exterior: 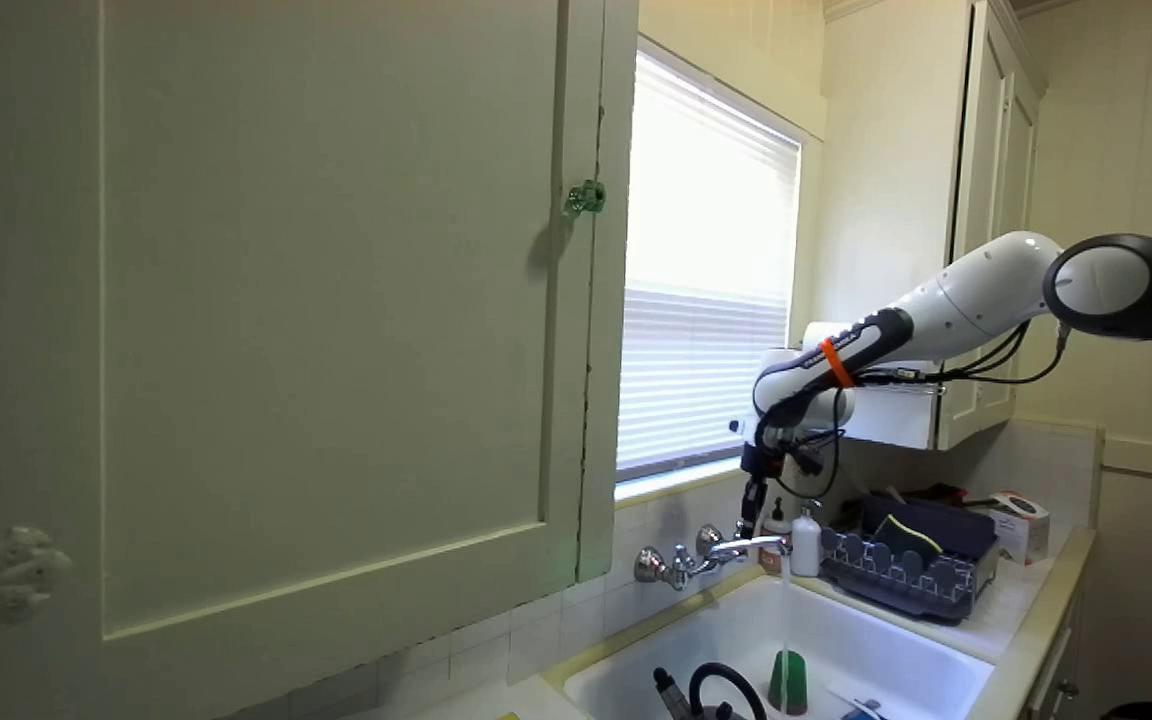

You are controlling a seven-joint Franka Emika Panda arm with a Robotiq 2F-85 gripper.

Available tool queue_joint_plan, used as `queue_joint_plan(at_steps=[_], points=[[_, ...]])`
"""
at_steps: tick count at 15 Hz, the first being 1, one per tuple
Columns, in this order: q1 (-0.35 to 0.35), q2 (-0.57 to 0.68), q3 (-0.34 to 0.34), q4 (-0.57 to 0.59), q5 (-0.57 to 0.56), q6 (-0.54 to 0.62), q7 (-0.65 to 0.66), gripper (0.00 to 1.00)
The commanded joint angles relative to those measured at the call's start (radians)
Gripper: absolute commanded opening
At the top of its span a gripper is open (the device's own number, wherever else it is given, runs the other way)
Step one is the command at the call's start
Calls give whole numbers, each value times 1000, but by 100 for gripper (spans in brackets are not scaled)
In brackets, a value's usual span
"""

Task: Close the tap

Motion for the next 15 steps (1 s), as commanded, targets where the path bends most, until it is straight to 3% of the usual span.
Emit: queue_joint_plan(at_steps=[1,6,15], points=[[-17,87,36,51,38,87,-99,0],[-24,200,92,152,45,147,-179,0],[-31,294,143,288,58,5,-162,0]])
